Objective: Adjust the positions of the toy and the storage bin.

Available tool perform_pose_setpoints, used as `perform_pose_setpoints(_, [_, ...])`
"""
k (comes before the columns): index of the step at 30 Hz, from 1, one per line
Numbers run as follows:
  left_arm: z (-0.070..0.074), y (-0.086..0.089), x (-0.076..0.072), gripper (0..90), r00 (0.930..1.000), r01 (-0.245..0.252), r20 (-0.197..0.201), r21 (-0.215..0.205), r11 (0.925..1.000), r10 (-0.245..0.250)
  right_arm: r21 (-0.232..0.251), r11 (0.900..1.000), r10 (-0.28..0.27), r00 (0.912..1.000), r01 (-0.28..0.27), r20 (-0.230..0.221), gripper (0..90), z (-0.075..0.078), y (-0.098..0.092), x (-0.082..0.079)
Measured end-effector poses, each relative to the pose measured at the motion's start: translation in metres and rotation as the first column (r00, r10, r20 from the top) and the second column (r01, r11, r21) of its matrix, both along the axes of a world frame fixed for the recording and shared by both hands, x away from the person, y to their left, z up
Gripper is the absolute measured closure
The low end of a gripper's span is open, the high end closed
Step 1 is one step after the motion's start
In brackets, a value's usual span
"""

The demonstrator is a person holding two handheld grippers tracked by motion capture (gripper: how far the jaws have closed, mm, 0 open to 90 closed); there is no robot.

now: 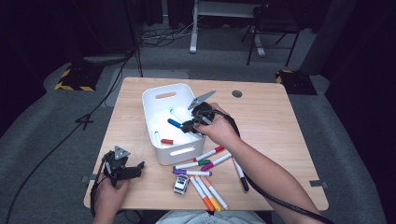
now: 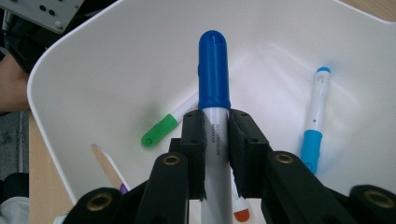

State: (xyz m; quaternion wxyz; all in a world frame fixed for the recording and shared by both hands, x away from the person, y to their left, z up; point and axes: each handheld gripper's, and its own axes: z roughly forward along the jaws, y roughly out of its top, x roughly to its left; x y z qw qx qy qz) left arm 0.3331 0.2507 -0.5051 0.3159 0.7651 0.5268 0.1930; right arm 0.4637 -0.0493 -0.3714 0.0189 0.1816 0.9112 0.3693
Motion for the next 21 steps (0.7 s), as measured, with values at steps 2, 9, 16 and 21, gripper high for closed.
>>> perform_pose_setpoints(2, [0.000,0.000,0.000,14.6,1.0000,0.000,0.000,0.000,1.0000,0.000,-0.012,1.000,0.003,1.0000,-0.003,-0.001,77.0,-0.001,0.002,-0.001])
perform_pose_setpoints(9, [0.000,0.000,0.000,14.6,1.0000,0.000,-0.001,0.000,1.0000,0.000,-0.056,0.998,0.000,0.9999,0.000,-0.012,77.0,-0.005,0.009,-0.002])
perform_pose_setpoints(16, [0.000,0.000,0.000,14.6,1.0000,0.000,0.000,0.000,1.0000,0.000,-0.083,0.997,0.000,0.9998,-0.002,-0.019,77.0,-0.009,0.015,-0.001])
perform_pose_setpoints(21, [0.000,0.000,0.000,14.6,1.0000,-0.001,0.002,0.000,1.0000,0.001,-0.094,0.996,-0.005,0.9996,0.002,-0.028,77.0,-0.013,0.018,-0.001])
